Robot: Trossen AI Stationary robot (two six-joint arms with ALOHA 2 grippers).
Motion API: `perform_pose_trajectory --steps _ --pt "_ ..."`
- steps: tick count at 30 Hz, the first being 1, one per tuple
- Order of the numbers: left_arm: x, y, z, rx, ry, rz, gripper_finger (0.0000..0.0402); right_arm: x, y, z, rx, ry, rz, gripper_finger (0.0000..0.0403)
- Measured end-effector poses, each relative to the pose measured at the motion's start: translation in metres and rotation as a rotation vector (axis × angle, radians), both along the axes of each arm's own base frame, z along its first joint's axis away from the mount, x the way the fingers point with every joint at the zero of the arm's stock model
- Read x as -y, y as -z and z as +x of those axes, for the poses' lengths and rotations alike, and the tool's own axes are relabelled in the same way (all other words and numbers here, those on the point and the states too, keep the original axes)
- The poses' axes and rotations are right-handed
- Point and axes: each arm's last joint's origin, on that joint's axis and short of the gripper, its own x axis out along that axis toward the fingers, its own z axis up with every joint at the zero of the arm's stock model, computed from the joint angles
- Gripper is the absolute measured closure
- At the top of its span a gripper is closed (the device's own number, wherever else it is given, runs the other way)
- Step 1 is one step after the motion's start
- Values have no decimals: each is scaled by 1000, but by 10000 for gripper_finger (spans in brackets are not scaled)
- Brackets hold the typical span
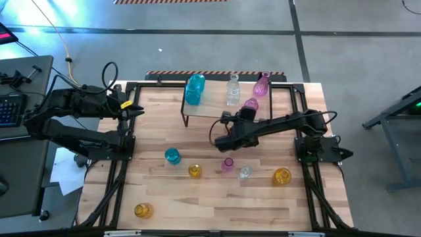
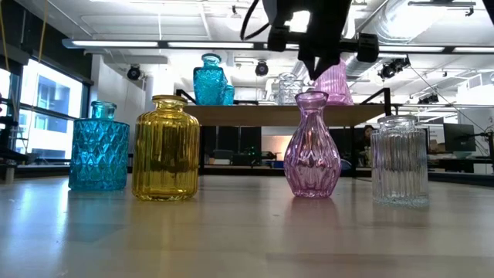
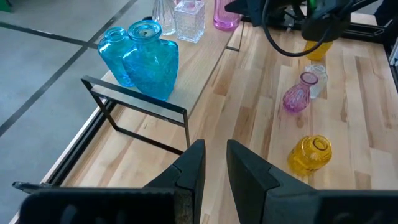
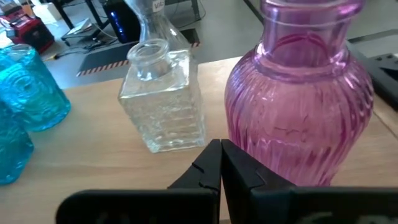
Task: Sort vases onto shelf
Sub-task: Put the top purple vase on the shelf aligned with the other purple vase
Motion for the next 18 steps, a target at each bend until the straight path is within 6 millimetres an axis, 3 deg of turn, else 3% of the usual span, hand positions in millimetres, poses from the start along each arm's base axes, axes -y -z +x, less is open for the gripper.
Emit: perform_pose_trajectory --steps 18 --pt "0 0 0 0 0 -1 344 15 1 -1 -148 -15 42 403"
